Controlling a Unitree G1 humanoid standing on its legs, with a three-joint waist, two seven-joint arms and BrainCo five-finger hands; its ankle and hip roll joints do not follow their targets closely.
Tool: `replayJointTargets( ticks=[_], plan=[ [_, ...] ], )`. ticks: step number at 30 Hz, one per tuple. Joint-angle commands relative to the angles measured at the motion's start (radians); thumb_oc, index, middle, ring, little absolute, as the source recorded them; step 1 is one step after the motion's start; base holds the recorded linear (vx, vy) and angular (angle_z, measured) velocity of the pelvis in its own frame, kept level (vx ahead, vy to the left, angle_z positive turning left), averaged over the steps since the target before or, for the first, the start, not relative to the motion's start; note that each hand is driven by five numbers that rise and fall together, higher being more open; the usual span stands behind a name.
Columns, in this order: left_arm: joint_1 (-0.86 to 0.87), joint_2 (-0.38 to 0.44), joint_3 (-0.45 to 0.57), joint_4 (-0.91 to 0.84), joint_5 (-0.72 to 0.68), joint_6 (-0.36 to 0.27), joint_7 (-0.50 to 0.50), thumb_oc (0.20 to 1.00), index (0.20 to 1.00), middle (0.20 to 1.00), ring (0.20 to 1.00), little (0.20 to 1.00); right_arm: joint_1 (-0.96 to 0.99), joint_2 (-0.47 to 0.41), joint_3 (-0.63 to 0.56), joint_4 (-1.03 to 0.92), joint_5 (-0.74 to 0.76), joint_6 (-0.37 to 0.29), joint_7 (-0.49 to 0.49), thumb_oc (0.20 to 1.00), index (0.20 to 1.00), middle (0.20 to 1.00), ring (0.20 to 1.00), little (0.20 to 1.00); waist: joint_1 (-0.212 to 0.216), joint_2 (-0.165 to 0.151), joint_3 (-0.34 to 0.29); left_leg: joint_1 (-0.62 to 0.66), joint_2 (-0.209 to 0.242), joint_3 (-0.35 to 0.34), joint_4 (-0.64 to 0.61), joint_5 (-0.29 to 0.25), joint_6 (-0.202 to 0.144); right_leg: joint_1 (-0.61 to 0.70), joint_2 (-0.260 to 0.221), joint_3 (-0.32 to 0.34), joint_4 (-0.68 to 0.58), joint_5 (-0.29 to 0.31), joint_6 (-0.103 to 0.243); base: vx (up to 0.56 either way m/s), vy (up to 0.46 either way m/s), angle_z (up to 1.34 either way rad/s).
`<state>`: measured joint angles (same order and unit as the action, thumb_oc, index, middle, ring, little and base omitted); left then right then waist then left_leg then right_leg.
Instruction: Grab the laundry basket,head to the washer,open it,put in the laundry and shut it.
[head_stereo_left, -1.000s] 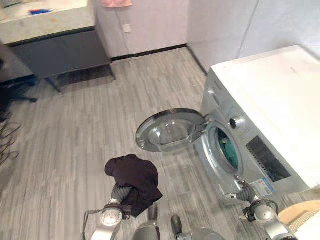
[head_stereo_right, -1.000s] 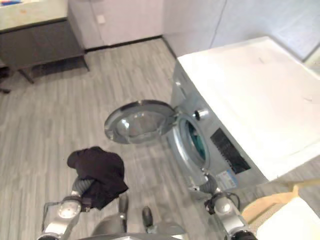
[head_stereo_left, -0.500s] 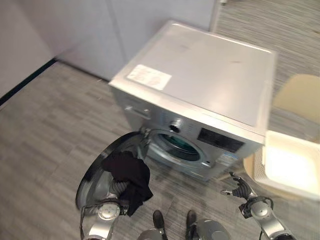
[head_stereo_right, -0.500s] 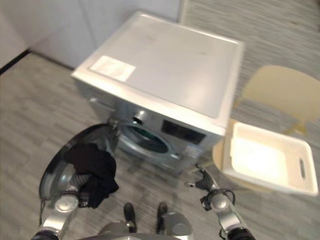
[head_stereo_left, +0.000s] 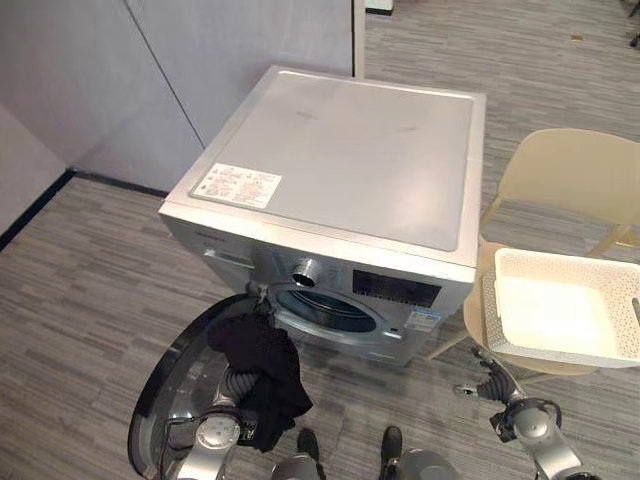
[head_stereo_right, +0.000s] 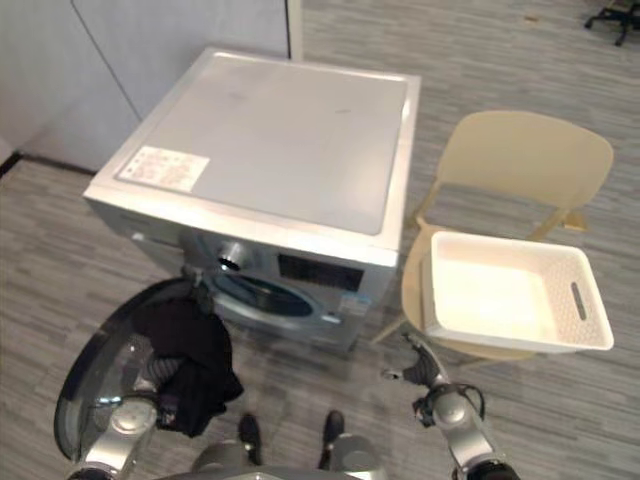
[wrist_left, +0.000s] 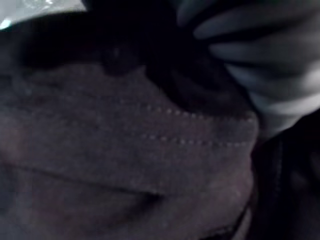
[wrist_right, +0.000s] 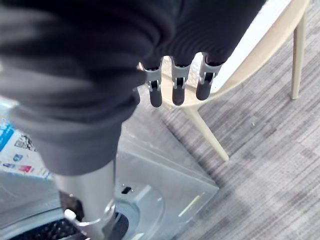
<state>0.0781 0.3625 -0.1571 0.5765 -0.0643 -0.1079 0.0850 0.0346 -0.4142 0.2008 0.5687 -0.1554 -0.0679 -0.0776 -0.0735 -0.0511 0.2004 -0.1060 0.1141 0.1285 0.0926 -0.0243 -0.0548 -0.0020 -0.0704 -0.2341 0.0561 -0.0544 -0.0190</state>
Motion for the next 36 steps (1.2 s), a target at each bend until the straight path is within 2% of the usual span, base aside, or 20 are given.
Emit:
replayJointTargets(
  ticks=[1,3,4,5,9,14,15,17,18,19,23,24,25,27,28,31,32,33,34,36],
  plan=[
    [-0.039,0.021,-0.012,-0.023,0.005,-0.05,0.036,0.2,0.2,0.2,0.2,0.2,-0.005,-0.016,-0.009,0.028,0.011,-0.027,-0.027,1.0,1.0,1.0,1.0,1.0,0.028,-0.018,-0.025,-0.04,-0.009,-0.068,-0.015,0.04,-0.031,-0.023,-0.022,0.094,0.008,-0.028,0.11,0.07,0.16,-0.38],
    [-0.039,0.017,-0.015,-0.024,0.003,-0.05,0.032,0.2,0.2,0.2,0.2,0.2,-0.002,-0.015,-0.014,0.029,0.01,-0.027,-0.026,1.0,1.0,1.0,1.0,1.0,0.025,-0.008,-0.027,-0.026,-0.004,-0.065,-0.048,0.04,-0.031,-0.024,-0.022,0.103,0.021,-0.042,0.114,0.06,0.215,-0.38],
    [-0.046,0.015,-0.021,-0.029,-0.001,-0.047,0.025,0.2,0.2,0.2,0.2,0.2,-0.005,-0.013,-0.018,0.025,0.008,-0.028,-0.028,1.0,1.0,1.0,1.0,1.0,0.012,0.007,-0.021,-0.017,-0.002,-0.049,-0.038,0.034,-0.027,-0.046,-0.033,0.116,0.074,-0.058,0.119,0.0,0.272,-0.5],
    [-0.06,0.019,-0.027,-0.024,-0.002,-0.05,0.028,0.2,0.2,0.2,0.2,0.2,-0.018,-0.011,-0.015,0.03,0.007,-0.025,-0.03,1.0,1.0,1.0,1.0,1.0,0.01,0.006,-0.013,-0.034,-0.008,-0.038,-0.013,0.021,-0.018,-0.076,-0.043,0.133,0.107,-0.064,0.122,-0.02,0.37,-0.44],
    [-0.088,0.048,-0.034,-0.048,-0.01,-0.057,0.045,0.2,0.2,0.2,0.2,0.2,-0.065,-0.001,0.008,0.028,0.011,-0.012,-0.044,1.0,1.0,1.0,1.0,1.0,0.011,-0.015,0.046,-0.112,-0.014,0.045,0.146,-0.054,0.026,-0.216,-0.068,0.216,0.25,-0.053,0.127,-0.15,0.214,-0.63],
    [-0.149,0.067,-0.025,-0.048,-0.046,-0.07,0.087,0.2,0.2,0.2,0.2,0.2,-0.11,0.011,0.008,0.003,0.052,-0.008,-0.075,1.0,1.0,1.0,1.0,1.0,0.009,-0.028,0.106,-0.265,0.003,0.105,0.362,-0.154,0.065,-0.404,-0.083,0.258,0.424,-0.089,0.108,-0.16,0.08,-0.53],
    [-0.17,0.066,-0.027,-0.045,-0.063,-0.071,0.096,0.2,0.2,0.2,0.2,0.2,-0.124,0.012,0.009,0.0,0.065,-0.005,-0.085,1.0,1.0,1.0,1.0,1.0,0.005,-0.026,0.113,-0.299,0.005,0.096,0.425,-0.2,0.061,-0.438,-0.081,0.264,0.479,-0.13,0.105,-0.06,0.01,-0.32],
    [-0.196,0.066,-0.039,-0.051,-0.065,-0.072,0.107,0.2,0.2,0.2,0.2,0.2,-0.138,0.012,0.007,-0.021,0.074,0.001,-0.098,1.0,1.0,1.0,1.0,1.0,-0.004,-0.021,0.118,-0.388,0.02,0.094,0.531,-0.236,0.071,-0.524,-0.081,0.27,0.559,-0.161,0.089,-0.08,-0.039,-0.16],
    [-0.222,0.068,-0.046,-0.074,-0.072,-0.075,0.12,0.2,0.2,0.2,0.2,0.2,-0.152,0.005,0.003,-0.059,0.08,0.003,-0.106,1.0,1.0,1.0,1.0,1.0,-0.013,-0.014,0.125,-0.475,0.033,0.085,0.625,-0.266,0.083,-0.617,-0.077,0.28,0.648,-0.191,0.073,-0.09,-0.051,-0.02],
    [-0.222,0.068,-0.046,-0.074,-0.072,-0.075,0.12,0.2,0.2,0.2,0.2,0.2,-0.152,0.005,0.002,-0.06,0.08,0.004,-0.106,1.0,1.0,1.0,1.0,1.0,-0.013,-0.013,0.122,-0.482,0.034,0.085,0.63,-0.269,0.083,-0.623,-0.076,0.28,0.652,-0.193,0.073,-0.11,-0.075,-0.09],
    [-0.296,0.066,-0.057,-0.126,-0.083,-0.083,0.155,0.2,0.2,0.2,0.2,0.2,-0.191,-0.009,-0.008,-0.147,0.09,-0.007,-0.138,1.0,1.0,1.0,1.0,1.0,-0.025,-0.002,0.122,-0.704,0.067,0.055,0.834,-0.324,0.099,-0.842,-0.058,0.281,0.833,-0.258,0.052,-0.06,-0.057,-0.03],
    [-0.297,0.066,-0.057,-0.126,-0.083,-0.083,0.155,0.2,0.2,0.2,0.2,0.2,-0.191,-0.01,-0.008,-0.147,0.09,-0.006,-0.138,1.0,1.0,1.0,1.0,1.0,-0.025,0.0,0.117,-0.715,0.068,0.053,0.841,-0.327,0.099,-0.852,-0.057,0.28,0.839,-0.261,0.051,-0.03,-0.078,-0.03],
    [-0.33,0.058,-0.055,-0.151,-0.092,-0.087,0.175,0.2,0.2,0.2,0.2,0.2,-0.202,-0.018,-0.016,-0.189,0.09,-0.012,-0.149,1.0,1.0,1.0,1.0,1.0,-0.031,0.009,0.11,-0.811,0.085,0.029,0.931,-0.359,0.109,-0.946,-0.054,0.291,0.925,-0.297,0.037,-0.01,-0.073,-0.05],
    [-0.372,0.045,-0.058,-0.168,-0.113,-0.091,0.196,0.2,0.2,0.2,0.2,0.2,-0.213,-0.022,-0.023,-0.217,0.088,-0.017,-0.163,1.0,1.0,1.0,1.0,1.0,-0.036,0.014,0.112,-0.891,0.1,0.01,1.007,-0.384,0.114,-1.034,-0.055,0.299,1.008,-0.32,0.029,-0.01,-0.081,-0.03],
    [-0.421,0.038,-0.061,-0.172,-0.127,-0.091,0.222,0.2,0.2,0.2,0.2,0.2,-0.224,-0.024,-0.028,-0.241,0.086,-0.024,-0.173,1.0,1.0,1.0,1.0,1.0,-0.043,0.016,0.109,-0.974,0.114,-0.01,1.092,-0.414,0.12,-1.115,-0.052,0.304,1.088,-0.349,0.017,0.01,-0.053,0.04],
    [-0.477,0.043,-0.065,-0.173,-0.128,-0.092,0.246,0.2,0.2,0.2,0.2,0.2,-0.226,-0.025,-0.038,-0.264,0.089,-0.032,-0.18,1.0,1.0,1.0,1.0,1.0,-0.049,0.021,0.102,-1.049,0.126,-0.025,1.156,-0.436,0.123,-1.187,-0.052,0.307,1.149,-0.371,0.009,0.05,-0.06,0.0],
    [-0.556,0.06,-0.067,-0.169,-0.131,-0.092,0.286,0.2,0.2,0.2,0.2,0.2,-0.219,-0.021,-0.045,-0.297,0.095,-0.043,-0.185,1.0,1.0,1.0,1.0,1.0,-0.06,0.022,0.095,-1.104,0.127,-0.031,1.198,-0.451,0.127,-1.242,-0.05,0.307,1.197,-0.389,0.003,0.05,-0.03,-0.02],
    [-0.559,0.06,-0.069,-0.167,-0.132,-0.092,0.286,0.2,0.2,0.2,0.2,0.2,-0.22,-0.021,-0.046,-0.297,0.095,-0.043,-0.184,1.0,1.0,1.0,1.0,1.0,-0.059,0.023,0.093,-1.11,0.127,-0.032,1.201,-0.452,0.127,-1.247,-0.05,0.307,1.2,-0.39,0.003,0.06,-0.039,-0.03],
    [-0.651,0.087,-0.061,-0.126,-0.131,-0.09,0.338,0.2,0.2,0.2,0.2,0.2,-0.202,-0.013,-0.043,-0.315,0.095,-0.055,-0.18,1.0,1.0,1.0,1.0,1.0,-0.077,0.024,0.083,-1.15,0.124,-0.036,1.233,-0.46,0.126,-1.285,-0.045,0.309,1.229,-0.394,0.001,0.04,-0.017,-0.06],
    [-0.724,0.101,-0.068,-0.075,-0.146,-0.089,0.357,0.2,0.2,0.2,0.2,0.2,-0.193,-0.014,-0.04,-0.327,0.096,-0.065,-0.177,1.0,1.0,1.0,1.0,1.0,-0.086,0.024,0.077,-1.171,0.127,-0.037,1.246,-0.468,0.127,-1.31,-0.045,0.309,1.244,-0.4,0.001,0.04,-0.023,-0.05]
  ],
)
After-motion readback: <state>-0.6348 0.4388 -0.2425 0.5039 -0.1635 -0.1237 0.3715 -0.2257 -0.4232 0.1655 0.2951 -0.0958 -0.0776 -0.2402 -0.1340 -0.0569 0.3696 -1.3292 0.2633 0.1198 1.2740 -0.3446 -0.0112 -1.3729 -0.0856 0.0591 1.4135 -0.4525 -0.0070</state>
